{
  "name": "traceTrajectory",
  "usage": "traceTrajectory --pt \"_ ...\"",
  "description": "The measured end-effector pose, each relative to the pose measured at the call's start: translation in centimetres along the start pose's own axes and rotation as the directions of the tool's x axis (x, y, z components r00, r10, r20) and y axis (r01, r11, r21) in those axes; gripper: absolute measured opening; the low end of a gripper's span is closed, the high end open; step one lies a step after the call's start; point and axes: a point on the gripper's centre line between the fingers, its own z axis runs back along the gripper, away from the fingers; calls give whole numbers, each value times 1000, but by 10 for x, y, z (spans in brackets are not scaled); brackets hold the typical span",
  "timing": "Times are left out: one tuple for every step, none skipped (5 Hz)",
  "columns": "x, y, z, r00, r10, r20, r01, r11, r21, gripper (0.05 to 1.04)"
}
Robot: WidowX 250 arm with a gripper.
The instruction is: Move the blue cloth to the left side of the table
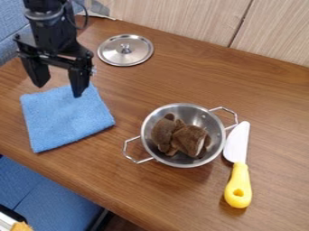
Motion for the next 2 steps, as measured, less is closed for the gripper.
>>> traceTrajectory --pt "8 0 15 998 -14 57 14 1000 -5 1001" --pt "9 1 16 996 -60 69 61 998 -15 1001"
